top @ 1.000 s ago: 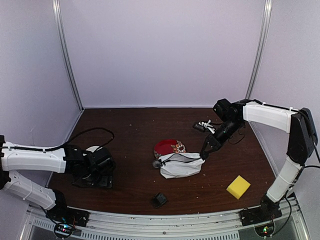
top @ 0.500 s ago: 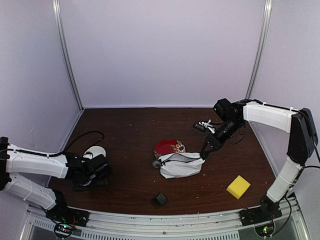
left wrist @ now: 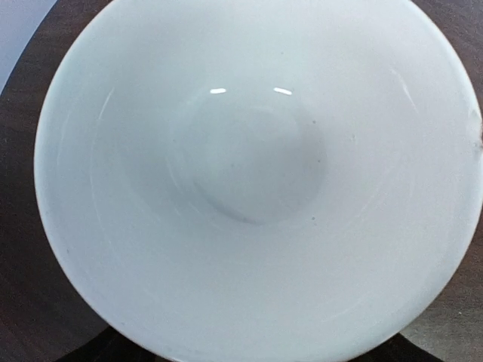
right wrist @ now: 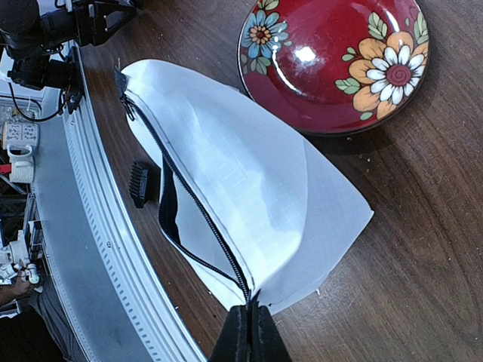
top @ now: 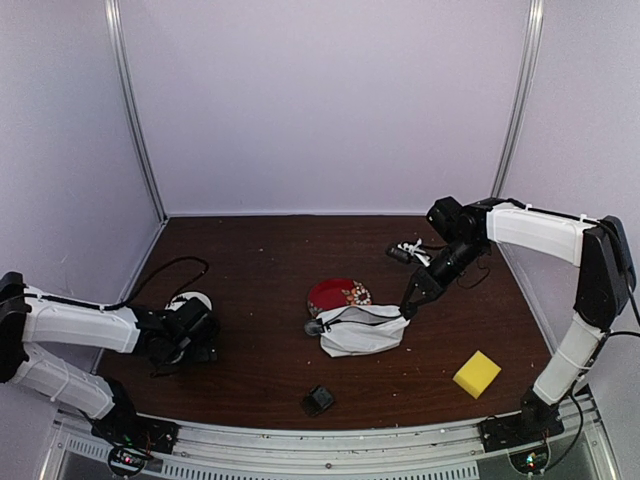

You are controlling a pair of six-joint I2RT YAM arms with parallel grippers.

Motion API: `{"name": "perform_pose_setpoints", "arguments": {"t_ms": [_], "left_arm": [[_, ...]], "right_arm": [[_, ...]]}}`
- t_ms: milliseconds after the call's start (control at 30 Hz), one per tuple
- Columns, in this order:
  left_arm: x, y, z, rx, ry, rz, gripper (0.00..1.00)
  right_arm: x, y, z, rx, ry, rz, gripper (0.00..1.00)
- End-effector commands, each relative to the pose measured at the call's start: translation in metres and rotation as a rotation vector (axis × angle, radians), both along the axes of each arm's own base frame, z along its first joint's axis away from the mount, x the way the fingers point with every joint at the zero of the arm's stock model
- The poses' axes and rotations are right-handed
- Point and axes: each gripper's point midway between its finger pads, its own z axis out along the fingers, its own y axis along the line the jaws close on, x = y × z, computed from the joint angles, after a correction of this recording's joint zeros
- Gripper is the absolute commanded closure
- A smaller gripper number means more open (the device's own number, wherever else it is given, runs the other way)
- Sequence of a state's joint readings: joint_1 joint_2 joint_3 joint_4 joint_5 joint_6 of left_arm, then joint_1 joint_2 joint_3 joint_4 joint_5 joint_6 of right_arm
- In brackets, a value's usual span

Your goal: Sort the hair-cutting tools

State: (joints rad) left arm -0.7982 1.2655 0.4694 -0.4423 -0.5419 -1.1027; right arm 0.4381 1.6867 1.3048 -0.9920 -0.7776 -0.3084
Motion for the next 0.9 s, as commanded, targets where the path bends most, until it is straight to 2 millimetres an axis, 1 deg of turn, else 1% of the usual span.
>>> {"name": "perform_pose_setpoints", "arguments": {"t_ms": [0,167,300,533,700,867], "left_arm": [[0.012,-0.006,0.003,-0.004,-0.020,-0.018,0.11],[0.017,-0.004,-0.004,-0.027,-0.021,-0.031,0.11],[0.024,-0.011,-0.006,-0.033,-0.019,-0.071,0.12],[0.026,-0.010,-0.014,-0.013,0.025,-0.060,0.13],[0.022,-0.002,-0.013,0.005,0.043,-0.022,0.21],[0.012,-0.003,-0.014,-0.048,0.056,-0.027,0.32]], "right_arm": [[0.003,0.002,0.016,0.022,-0.035,-0.005,1.00],[0.002,0.000,0.013,0.015,-0.036,-0.007,1.00],[0.003,0.001,0.013,0.015,-0.032,-0.007,1.00],[0.004,0.001,0.012,0.013,-0.031,-0.006,1.00],[0.003,0.000,0.011,0.009,-0.033,-0.007,1.00],[0.003,0.000,0.011,0.008,-0.035,-0.007,1.00]]}}
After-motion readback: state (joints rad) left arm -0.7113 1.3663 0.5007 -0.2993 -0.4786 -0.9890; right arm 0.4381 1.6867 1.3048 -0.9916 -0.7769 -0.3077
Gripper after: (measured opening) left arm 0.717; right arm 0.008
